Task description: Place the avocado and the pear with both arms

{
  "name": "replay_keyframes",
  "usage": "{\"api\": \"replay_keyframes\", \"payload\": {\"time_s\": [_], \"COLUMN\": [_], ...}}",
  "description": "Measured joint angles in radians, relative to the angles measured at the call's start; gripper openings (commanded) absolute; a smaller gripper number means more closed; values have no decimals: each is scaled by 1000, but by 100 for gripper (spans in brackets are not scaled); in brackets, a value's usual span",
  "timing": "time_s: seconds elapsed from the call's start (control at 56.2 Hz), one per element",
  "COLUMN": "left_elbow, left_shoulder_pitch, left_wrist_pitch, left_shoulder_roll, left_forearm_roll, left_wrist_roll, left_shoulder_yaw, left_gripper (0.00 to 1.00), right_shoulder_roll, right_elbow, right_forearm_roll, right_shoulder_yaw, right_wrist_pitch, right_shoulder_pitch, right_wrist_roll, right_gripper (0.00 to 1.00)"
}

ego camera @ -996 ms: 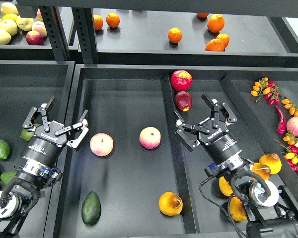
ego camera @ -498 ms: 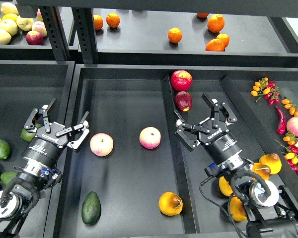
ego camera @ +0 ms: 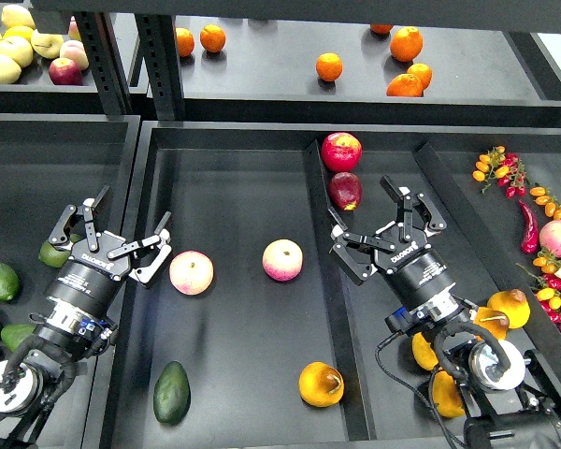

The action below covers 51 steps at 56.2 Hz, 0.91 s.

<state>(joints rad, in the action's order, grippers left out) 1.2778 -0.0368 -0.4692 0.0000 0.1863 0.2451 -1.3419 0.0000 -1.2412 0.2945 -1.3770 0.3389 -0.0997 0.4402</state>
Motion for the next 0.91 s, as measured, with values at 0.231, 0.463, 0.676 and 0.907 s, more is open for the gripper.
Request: {"api": "replay_keyframes", "payload": {"time_s": [0.231,0.463,0.676,0.907], "left_elbow": [0,1,1,0], "left_shoulder_pitch": [7,17,17,17], "left_wrist_pitch": [-2,-2,-2,-2], "left_shoulder_roll": [0,0,0,0], "left_forearm_roll": [0,1,-3,-4], "left_wrist_roll": [2,2,2,2], "left_shoulder_yaw": [6,7,7,9], "left_gripper": [100,100,100,100], "right_shoulder_roll": [0,0,0,0], "right_elbow": [0,0,0,0], "right_forearm_roll": [0,0,0,0], "right_shoulder_yaw": [0,0,-1,-1], "right_wrist_pitch": [0,0,1,3], "right_shoulder_pitch": [0,0,5,8], "right_wrist_roll": [0,0,0,0], "right_gripper": [100,100,100,100]}}
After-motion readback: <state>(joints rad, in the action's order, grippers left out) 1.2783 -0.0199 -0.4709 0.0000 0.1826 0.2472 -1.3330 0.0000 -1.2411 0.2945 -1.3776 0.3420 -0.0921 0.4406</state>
